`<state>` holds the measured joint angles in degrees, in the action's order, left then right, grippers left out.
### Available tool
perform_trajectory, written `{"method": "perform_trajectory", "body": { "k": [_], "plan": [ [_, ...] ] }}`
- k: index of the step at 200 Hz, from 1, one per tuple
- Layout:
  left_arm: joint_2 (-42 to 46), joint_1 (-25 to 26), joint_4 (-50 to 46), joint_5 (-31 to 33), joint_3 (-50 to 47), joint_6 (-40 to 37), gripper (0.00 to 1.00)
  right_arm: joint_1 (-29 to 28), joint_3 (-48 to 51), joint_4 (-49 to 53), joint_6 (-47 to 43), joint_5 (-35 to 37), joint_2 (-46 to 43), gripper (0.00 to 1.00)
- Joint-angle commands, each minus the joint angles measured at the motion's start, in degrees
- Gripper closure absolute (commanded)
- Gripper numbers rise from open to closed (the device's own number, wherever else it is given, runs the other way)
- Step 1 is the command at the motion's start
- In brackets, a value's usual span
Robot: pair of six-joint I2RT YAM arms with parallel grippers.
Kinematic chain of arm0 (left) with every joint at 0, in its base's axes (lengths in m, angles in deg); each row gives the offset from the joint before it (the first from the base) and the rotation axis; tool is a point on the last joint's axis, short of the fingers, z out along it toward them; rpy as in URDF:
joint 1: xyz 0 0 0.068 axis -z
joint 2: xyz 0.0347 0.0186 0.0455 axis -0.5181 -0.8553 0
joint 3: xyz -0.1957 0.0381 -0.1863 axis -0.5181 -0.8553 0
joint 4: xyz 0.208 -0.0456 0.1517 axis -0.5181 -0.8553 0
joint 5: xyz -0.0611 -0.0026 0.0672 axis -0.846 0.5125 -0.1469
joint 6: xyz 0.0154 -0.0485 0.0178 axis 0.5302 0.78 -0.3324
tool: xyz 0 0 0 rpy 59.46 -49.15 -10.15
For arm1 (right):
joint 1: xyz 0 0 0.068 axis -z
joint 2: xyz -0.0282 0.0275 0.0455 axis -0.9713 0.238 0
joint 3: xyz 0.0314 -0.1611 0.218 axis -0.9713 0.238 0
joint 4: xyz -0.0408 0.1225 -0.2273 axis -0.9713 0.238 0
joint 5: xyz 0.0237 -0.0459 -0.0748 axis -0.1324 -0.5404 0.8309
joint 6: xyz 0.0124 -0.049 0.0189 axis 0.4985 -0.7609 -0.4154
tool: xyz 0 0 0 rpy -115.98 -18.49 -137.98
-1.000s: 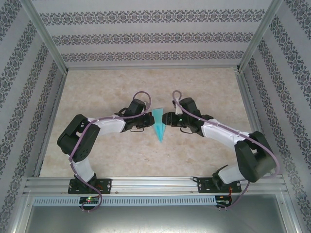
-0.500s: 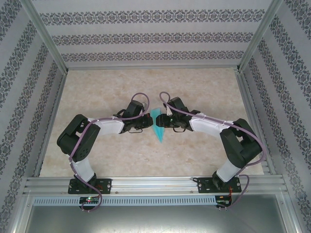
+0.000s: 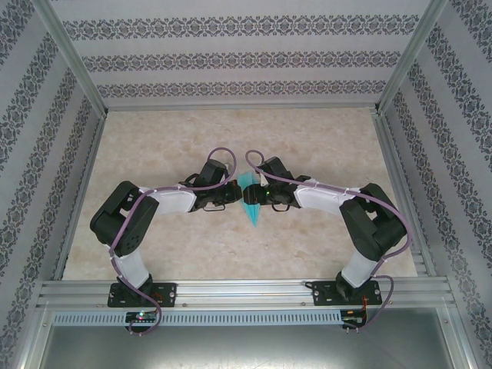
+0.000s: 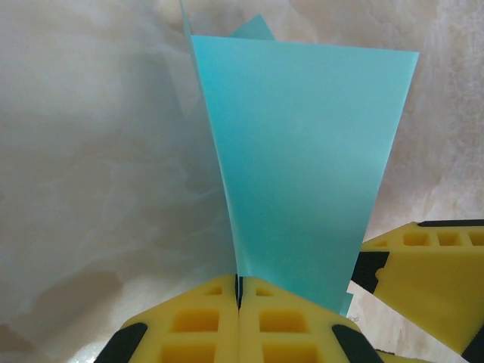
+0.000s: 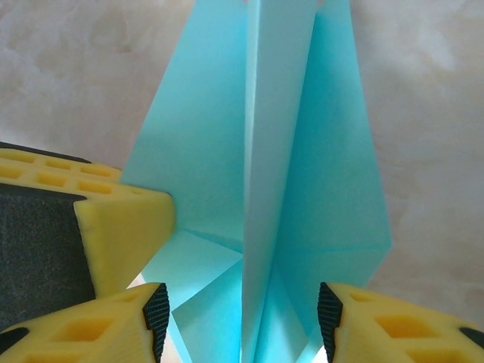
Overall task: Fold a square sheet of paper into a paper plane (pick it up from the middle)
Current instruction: Move the paper plane to the top-center of the table.
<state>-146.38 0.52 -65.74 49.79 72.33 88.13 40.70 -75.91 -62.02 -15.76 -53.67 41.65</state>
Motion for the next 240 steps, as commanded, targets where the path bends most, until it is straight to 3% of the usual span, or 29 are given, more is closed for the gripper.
{"method": "perform_trajectory", "body": {
  "k": [1, 60, 130, 220, 240],
  "plan": [
    [1.67, -0.74, 1.24, -0.04, -0.48, -0.21, 1.00, -0.74, -0.76, 1.65, -0.30, -0.28, 1.12, 0.43],
    [1.23, -0.87, 2.42, -1.00, -0.60, 0.44, 1.00, -0.75, 1.83, -0.61, 6.75, -6.35, -0.19, 0.46],
    [1.57, -0.87, 3.42, -2.28, -0.91, 1.41, 1.00, -1.89, 1.07, 0.30, 7.44, -5.35, 1.03, 0.46],
    [1.97, -0.96, 3.69, -3.10, -0.98, 2.02, 1.00, -3.63, -1.74, 5.47, 5.68, 1.06, 2.79, 0.59],
    [2.19, -0.96, 3.14, -2.74, -1.00, 1.95, 0.99, -3.63, -2.38, 6.34, 5.97, 2.05, 3.25, 0.67]
  ]
}}
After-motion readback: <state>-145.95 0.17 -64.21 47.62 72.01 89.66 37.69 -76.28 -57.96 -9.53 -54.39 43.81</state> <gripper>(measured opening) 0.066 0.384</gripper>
